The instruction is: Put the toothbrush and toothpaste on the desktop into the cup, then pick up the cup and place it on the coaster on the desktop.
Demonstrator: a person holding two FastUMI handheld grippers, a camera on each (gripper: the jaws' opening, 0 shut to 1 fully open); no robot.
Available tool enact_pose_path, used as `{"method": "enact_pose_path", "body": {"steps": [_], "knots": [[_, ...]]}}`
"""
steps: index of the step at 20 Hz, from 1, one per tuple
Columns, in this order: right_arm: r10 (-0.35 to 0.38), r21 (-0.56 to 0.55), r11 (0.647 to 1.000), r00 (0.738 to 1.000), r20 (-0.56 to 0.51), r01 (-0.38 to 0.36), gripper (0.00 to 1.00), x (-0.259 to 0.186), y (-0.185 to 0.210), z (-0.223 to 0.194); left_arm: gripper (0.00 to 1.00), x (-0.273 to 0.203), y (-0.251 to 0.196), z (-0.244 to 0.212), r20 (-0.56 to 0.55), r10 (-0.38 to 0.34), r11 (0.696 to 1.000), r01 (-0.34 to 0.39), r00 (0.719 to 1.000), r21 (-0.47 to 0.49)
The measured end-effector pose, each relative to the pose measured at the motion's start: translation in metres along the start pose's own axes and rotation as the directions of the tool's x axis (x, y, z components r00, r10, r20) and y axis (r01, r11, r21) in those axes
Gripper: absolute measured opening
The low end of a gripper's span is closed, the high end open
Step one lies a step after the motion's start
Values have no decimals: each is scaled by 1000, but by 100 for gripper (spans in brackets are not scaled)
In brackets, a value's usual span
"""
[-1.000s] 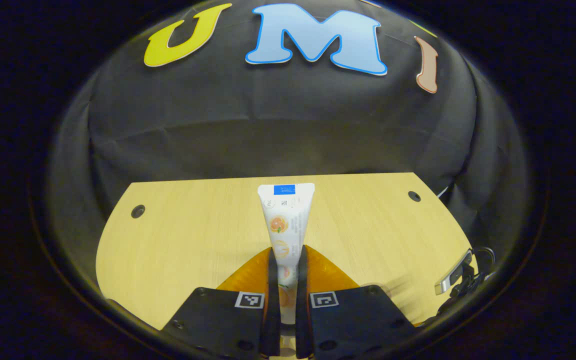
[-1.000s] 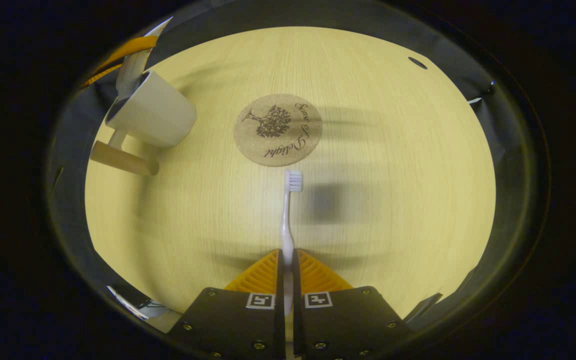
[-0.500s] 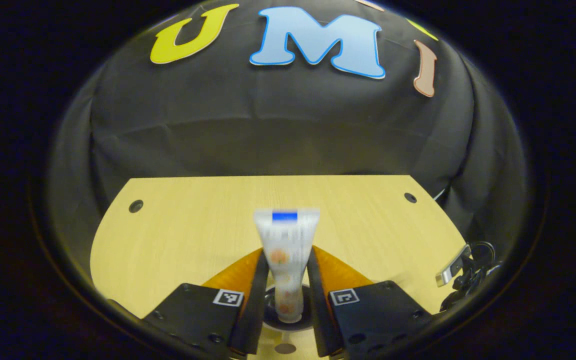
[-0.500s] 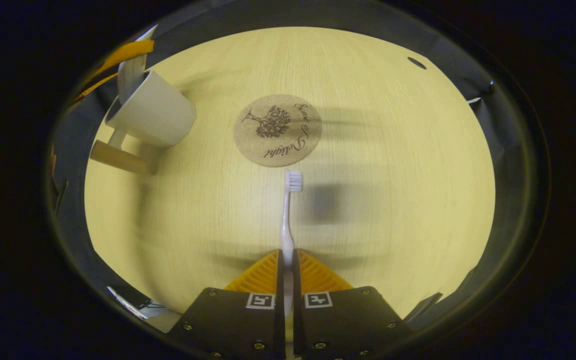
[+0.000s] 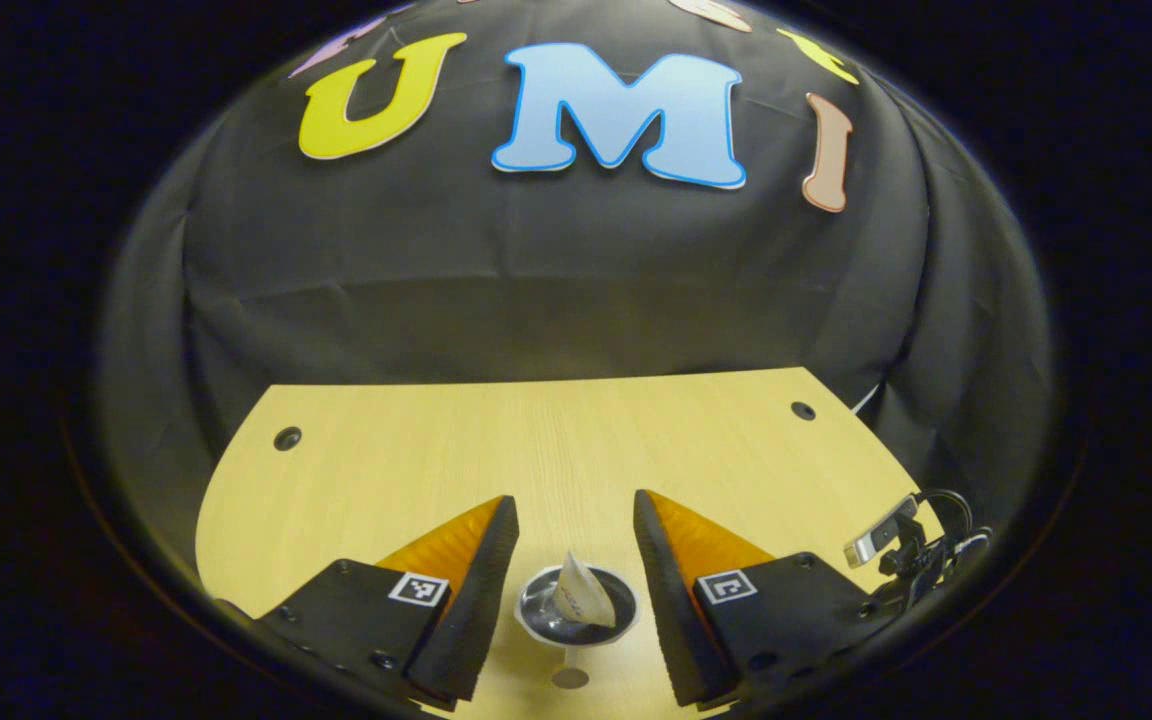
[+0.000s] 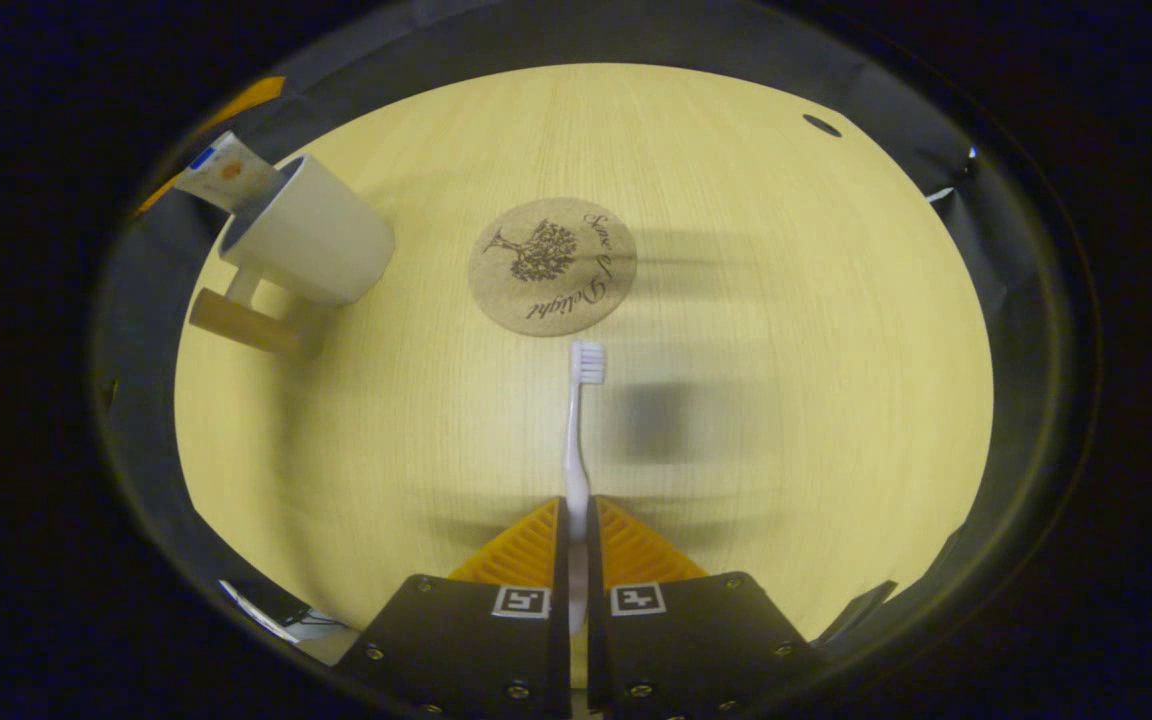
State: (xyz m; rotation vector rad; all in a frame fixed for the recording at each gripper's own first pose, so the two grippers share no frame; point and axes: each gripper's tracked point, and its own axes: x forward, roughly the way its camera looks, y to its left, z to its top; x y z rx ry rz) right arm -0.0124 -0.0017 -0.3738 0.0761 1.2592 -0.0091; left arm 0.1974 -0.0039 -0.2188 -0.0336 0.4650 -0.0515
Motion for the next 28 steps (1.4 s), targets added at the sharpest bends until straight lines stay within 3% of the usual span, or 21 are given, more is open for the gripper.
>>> {"method": "enact_pose_path", "body": {"steps": [9,14,15,17,18,20,28], "knots": [[77,87,992,977,199,-96,8,-48,16,56,76,-69,26,23,91,46,999,-44,995,-24],[18,53,998,983,182,-28,8,-39,8,60,75,-100,63,12,91,99,993,-93,991,-65],[2,51,999,986,167,-10,1,-36,2,57,77,-106,71,9,91,109,992,-103,990,-69],[-54,59,997,982,181,44,1,-33,-16,62,73,-116,84,3,88,129,989,-123,988,-80],[-37,55,998,985,168,28,1,-32,-16,59,75,-119,89,0,86,136,988,-128,987,-90],[-57,56,997,987,153,49,30,-27,-28,58,73,-125,95,-6,76,146,985,-137,986,-108],[-72,76,995,997,42,69,33,2,-39,47,73,-129,103,-17,52,172,978,-165,984,-124]]}}
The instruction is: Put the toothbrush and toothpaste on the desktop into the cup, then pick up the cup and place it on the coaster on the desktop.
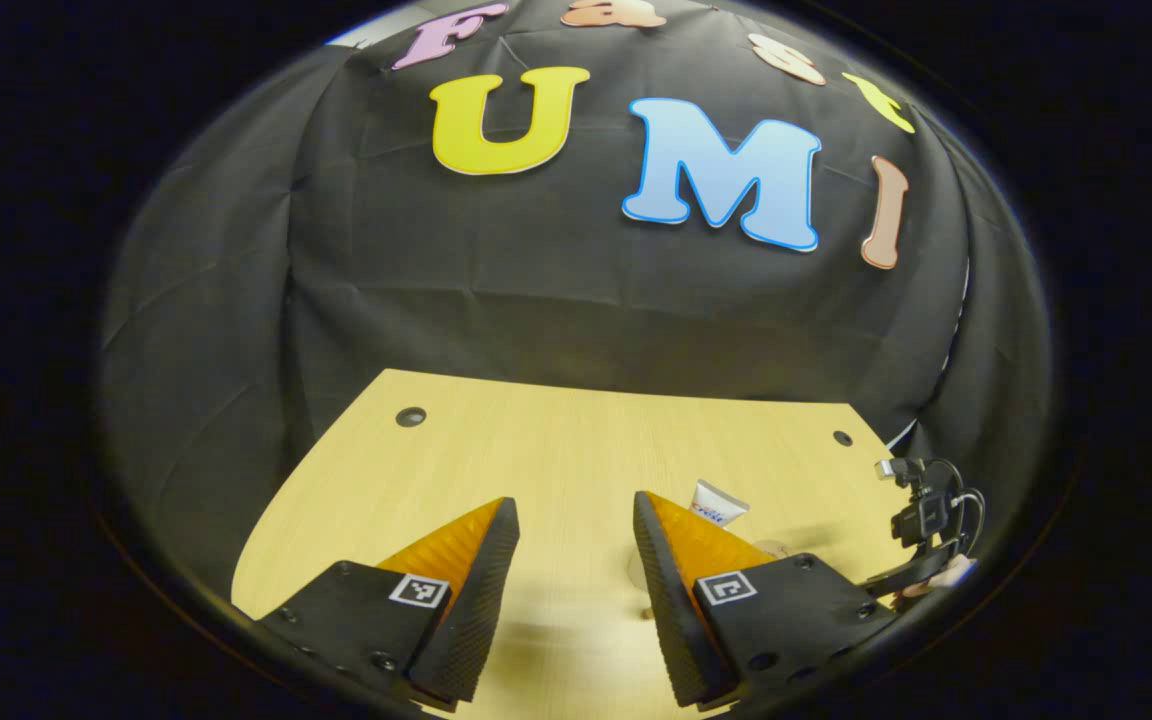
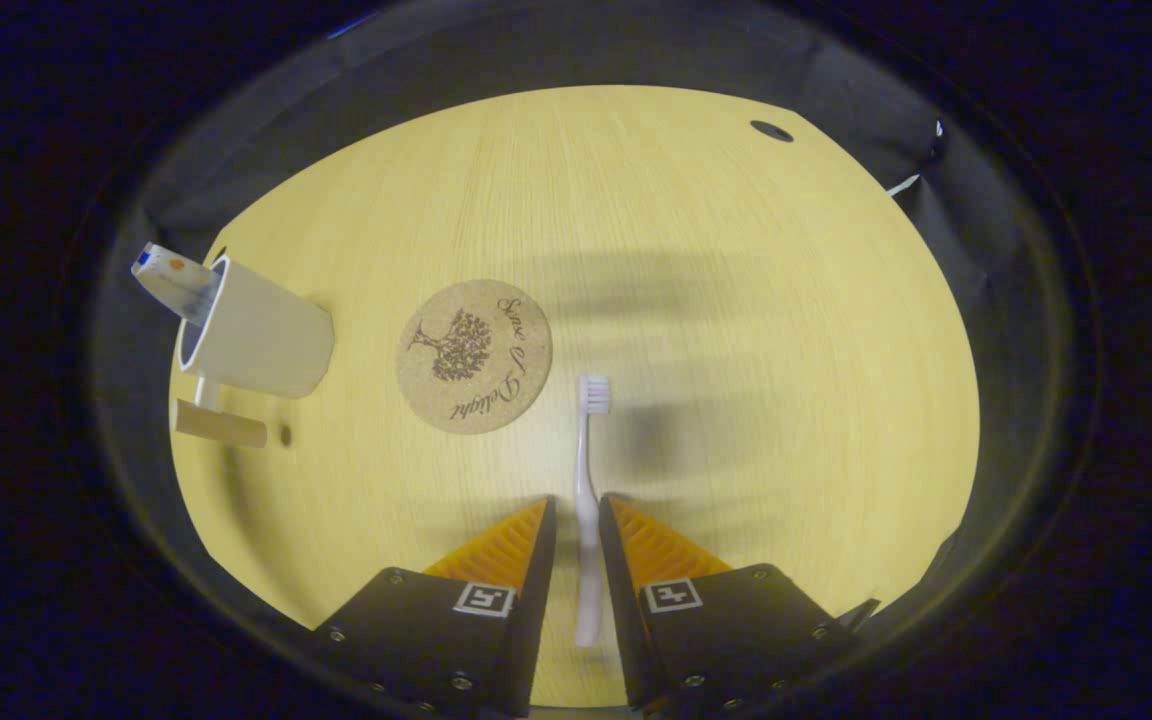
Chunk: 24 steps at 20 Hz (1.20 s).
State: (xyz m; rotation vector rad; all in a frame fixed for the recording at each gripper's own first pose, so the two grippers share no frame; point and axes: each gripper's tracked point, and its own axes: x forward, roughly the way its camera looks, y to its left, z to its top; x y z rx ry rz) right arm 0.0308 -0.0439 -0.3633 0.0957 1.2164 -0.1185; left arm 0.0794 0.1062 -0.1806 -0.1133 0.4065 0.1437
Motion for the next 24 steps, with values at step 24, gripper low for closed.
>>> {"method": "enact_pose_path", "body": {"steps": [24], "knots": [[247,45,960,910,334,-278,2,-109,78,107,73,-26,30,-18,-21,52,995,-54,998,-85]]}}
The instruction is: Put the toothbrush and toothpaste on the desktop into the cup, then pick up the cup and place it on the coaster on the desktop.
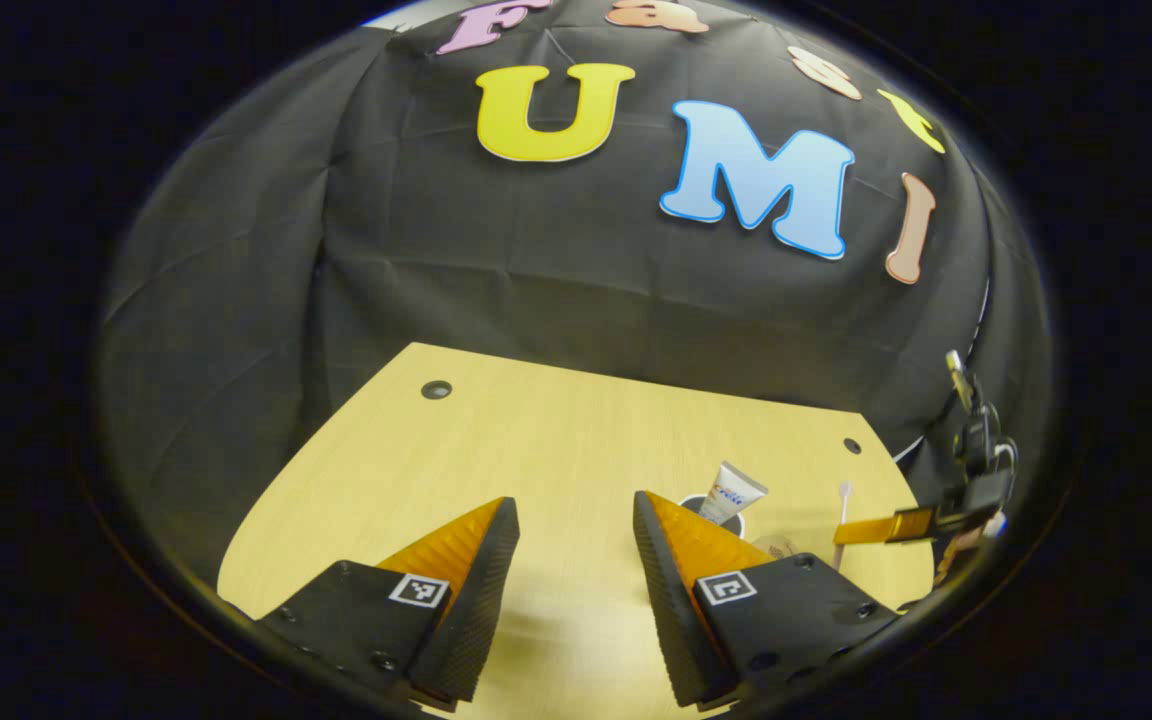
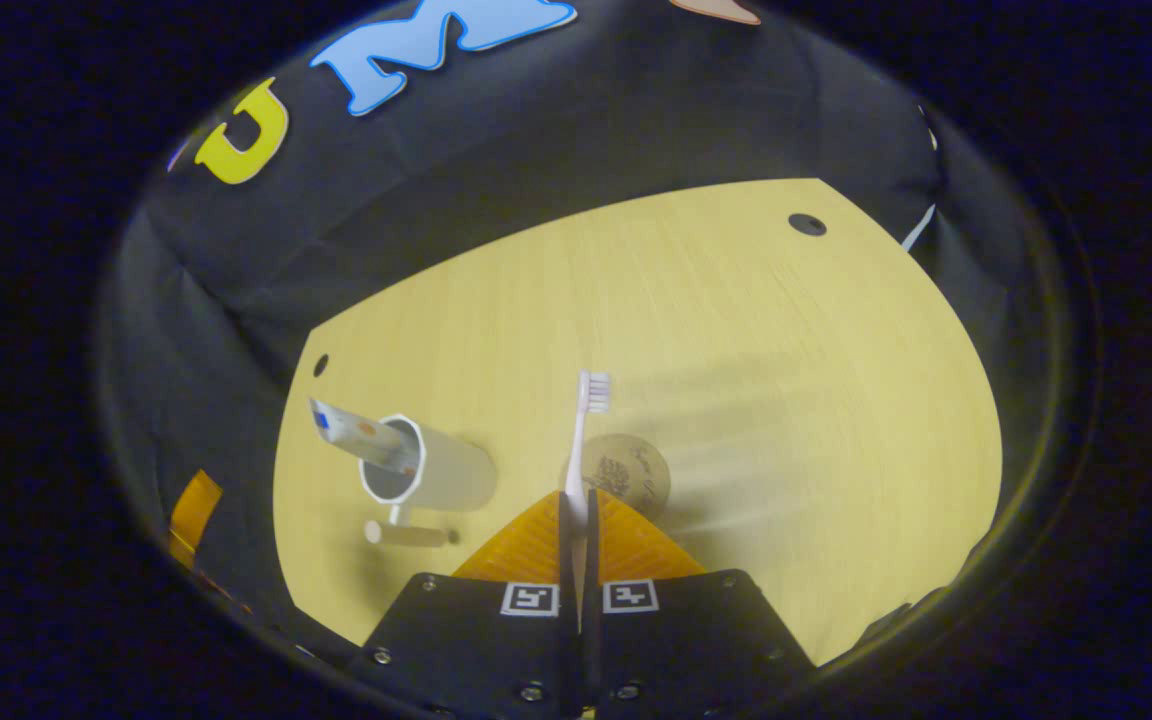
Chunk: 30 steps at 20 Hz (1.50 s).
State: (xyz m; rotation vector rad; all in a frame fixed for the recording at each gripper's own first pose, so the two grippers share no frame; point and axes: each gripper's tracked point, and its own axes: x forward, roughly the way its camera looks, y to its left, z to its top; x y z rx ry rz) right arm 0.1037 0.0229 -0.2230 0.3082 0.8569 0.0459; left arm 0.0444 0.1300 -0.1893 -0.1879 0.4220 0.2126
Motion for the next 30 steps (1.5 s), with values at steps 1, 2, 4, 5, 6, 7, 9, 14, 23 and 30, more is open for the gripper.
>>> {"method": "enact_pose_path", "body": {"steps": [1,2,4,5,6,7,9,14,23,30], "knots": [[16,-1,1000,999,29,-16,2,-3,10,17,73,-3,4,0,0,5,1000,-5,1000,-2],[28,-5,1000,998,53,-28,2,-10,19,34,73,-7,10,0,2,11,1000,-11,1000,-5],[49,-10,999,994,94,-48,2,-12,37,57,73,-10,20,2,6,24,1000,-24,1000,-6],[59,-12,998,992,112,-58,2,-9,47,66,73,-13,25,2,6,31,1000,-31,999,-5],[65,-14,998,990,128,-64,2,-3,57,70,73,-16,30,2,4,37,999,-37,999,-5],[71,-15,997,988,139,-69,2,1,65,78,73,-21,35,0,0,44,999,-44,999,-5],[79,-13,997,984,158,-78,2,12,78,85,73,-27,45,-4,-9,59,998,-59,998,-12],[82,-49,996,978,190,-73,2,43,100,82,73,-43,69,-19,-43,98,995,-99,994,-19],[105,-161,985,945,311,-56,2,58,108,50,74,-57,86,-37,-94,127,992,-127,987,13],[94,-192,981,950,299,-36,14,44,94,7,74,-38,32,-47,-143,12,999,-6,990,48]]}}
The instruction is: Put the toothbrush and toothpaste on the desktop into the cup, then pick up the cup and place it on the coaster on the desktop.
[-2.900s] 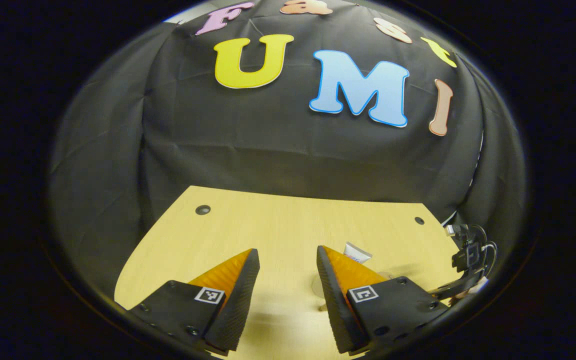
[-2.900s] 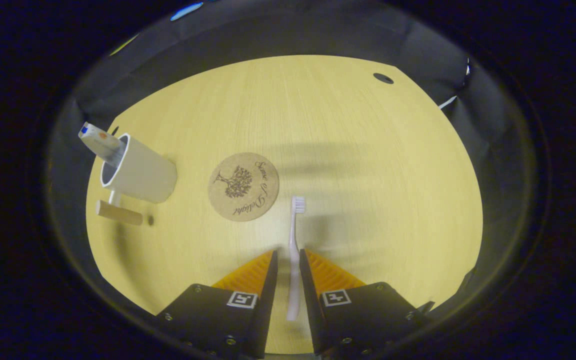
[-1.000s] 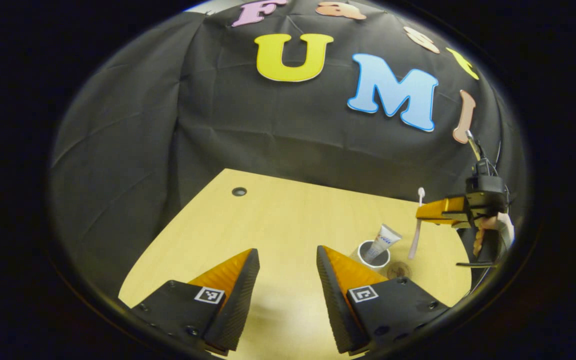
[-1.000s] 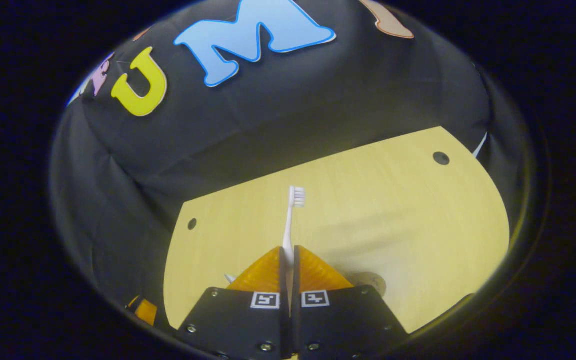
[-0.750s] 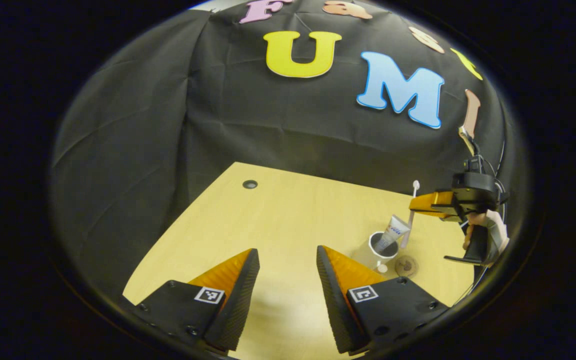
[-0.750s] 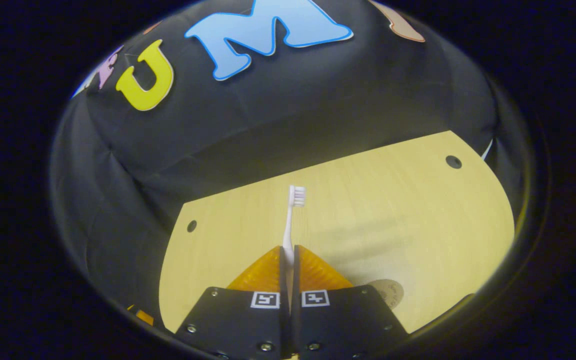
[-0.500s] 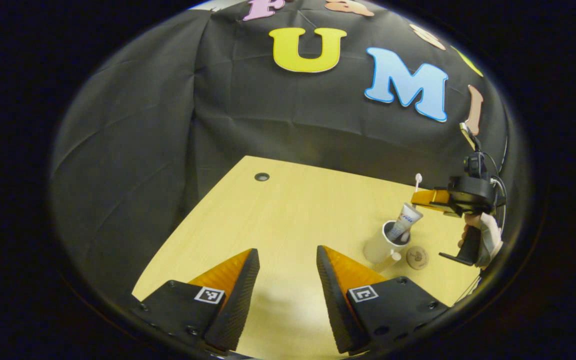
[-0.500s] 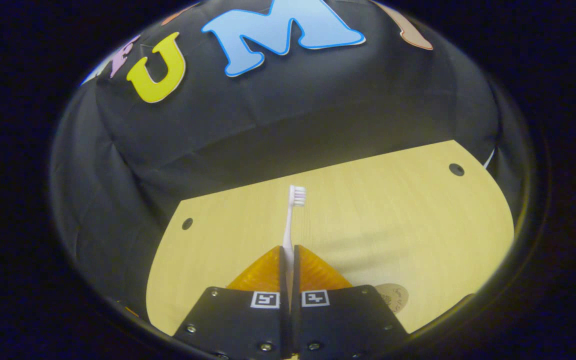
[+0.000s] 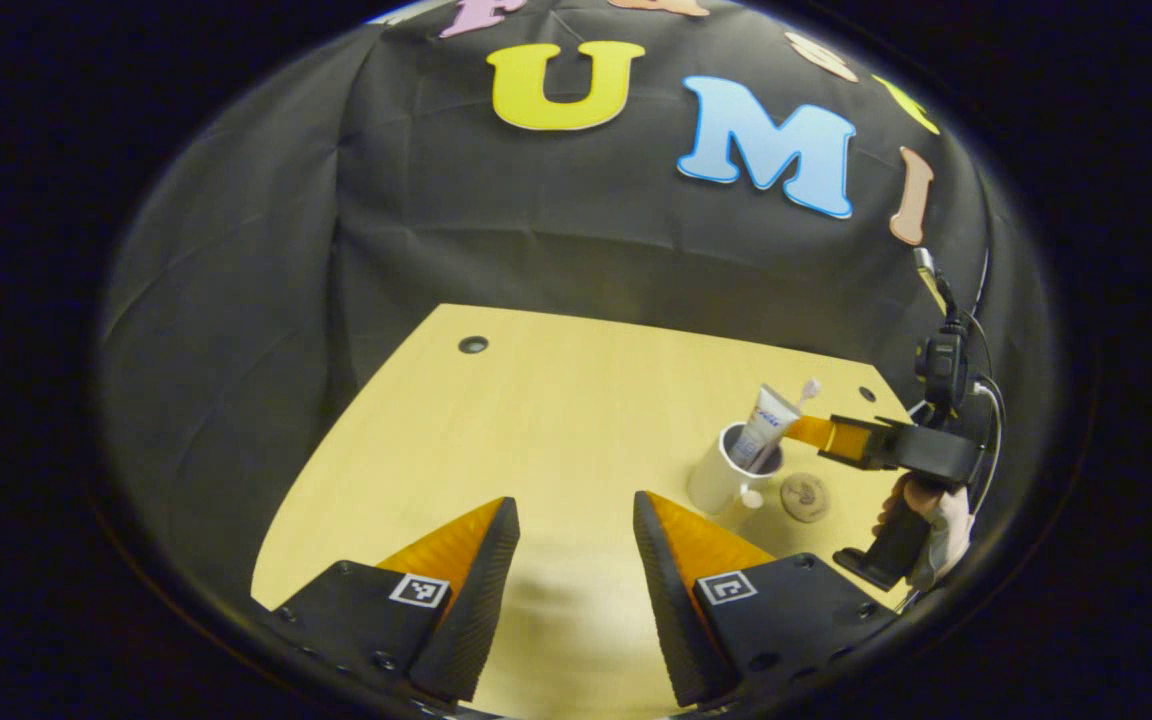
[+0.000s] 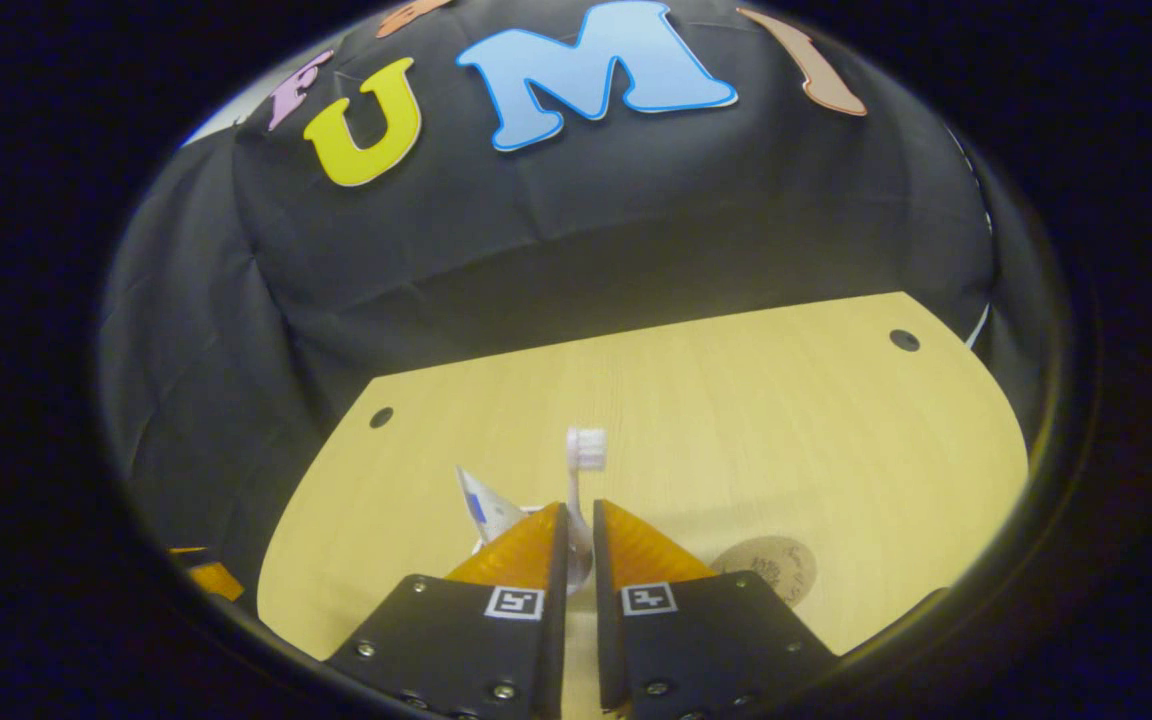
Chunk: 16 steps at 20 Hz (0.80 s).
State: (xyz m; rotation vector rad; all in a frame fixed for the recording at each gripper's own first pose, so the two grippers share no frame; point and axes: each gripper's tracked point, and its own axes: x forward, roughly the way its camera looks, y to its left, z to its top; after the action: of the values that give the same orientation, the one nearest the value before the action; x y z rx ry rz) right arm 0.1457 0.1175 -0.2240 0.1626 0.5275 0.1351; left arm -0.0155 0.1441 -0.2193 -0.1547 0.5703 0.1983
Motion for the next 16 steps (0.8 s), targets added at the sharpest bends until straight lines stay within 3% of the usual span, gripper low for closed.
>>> {"method": "enact_pose_path", "body": {"steps": [3,4,9,10,11,16], "knots": [[2,2,1000,1000,11,-2,22,-17,-3,-4,76,13,-38,-6,-40,-78,997,79,996,15],[-2,2,1000,1000,18,2,18,-22,-6,-4,76,15,-50,-7,-52,-107,994,109,993,24],[-37,28,999,999,22,36,17,-49,-36,-10,73,38,-108,-11,-143,-229,965,244,963,95],[-50,36,998,999,21,49,22,-52,-45,-13,77,45,-117,-14,-175,-242,958,264,954,115],[-66,46,997,998,23,65,18,-57,-55,-15,74,49,-124,-18,-208,-251,951,281,946,131],[-155,119,981,988,16,152,18,-81,-108,-26,73,80,-135,-40,-345,-257,928,330,903,175]]}}
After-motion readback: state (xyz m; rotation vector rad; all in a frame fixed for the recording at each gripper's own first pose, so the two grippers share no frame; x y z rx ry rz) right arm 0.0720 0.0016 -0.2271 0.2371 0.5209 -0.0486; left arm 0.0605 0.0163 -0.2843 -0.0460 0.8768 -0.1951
